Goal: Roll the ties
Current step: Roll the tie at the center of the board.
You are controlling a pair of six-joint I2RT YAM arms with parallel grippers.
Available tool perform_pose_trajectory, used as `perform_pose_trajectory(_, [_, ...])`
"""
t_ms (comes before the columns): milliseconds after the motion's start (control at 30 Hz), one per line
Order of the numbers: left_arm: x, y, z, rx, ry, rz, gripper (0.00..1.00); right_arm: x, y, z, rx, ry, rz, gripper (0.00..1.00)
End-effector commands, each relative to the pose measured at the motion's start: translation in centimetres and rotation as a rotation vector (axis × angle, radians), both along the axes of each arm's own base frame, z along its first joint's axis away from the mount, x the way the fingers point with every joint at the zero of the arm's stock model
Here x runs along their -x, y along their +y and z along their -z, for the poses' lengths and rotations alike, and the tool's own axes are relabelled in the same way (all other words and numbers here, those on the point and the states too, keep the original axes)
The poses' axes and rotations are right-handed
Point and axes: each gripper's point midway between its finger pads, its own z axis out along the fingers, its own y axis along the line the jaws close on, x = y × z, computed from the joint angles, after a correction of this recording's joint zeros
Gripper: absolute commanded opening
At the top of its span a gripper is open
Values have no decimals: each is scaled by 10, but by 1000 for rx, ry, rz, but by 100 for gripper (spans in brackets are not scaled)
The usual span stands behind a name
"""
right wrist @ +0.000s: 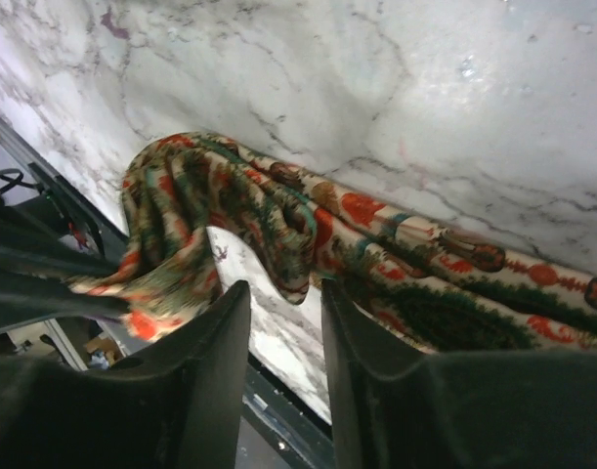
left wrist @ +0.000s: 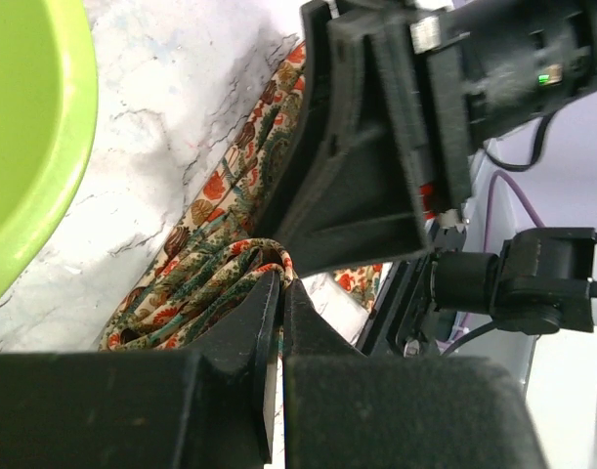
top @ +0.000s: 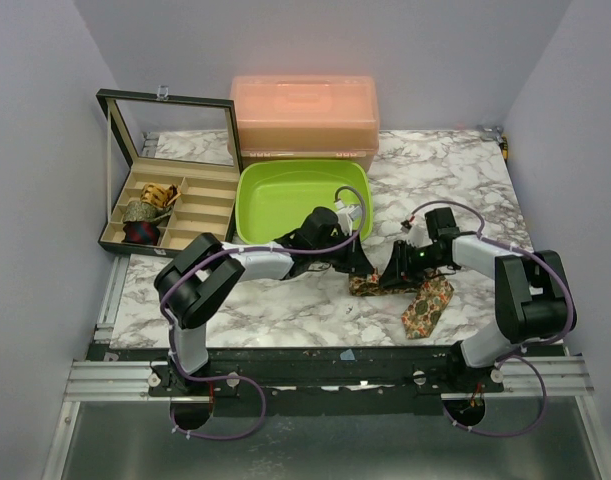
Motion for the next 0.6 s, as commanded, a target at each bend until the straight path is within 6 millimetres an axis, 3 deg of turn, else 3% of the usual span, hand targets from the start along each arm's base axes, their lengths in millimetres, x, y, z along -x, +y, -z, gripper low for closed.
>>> perform_pose_trajectory(0, [-9,3,16,-61,-21,-46,0,-7,-4,-26,-15,-52,-2,43])
perform_pose_trajectory(233, [-11,1,22,-82,-10,-42,0,-6,5,-43,-103,-41,-20,64])
perform_pose_trajectory(567, [-8,-11,24,-69,17,-7,0,-10,7,-13,-104,-14,3,68])
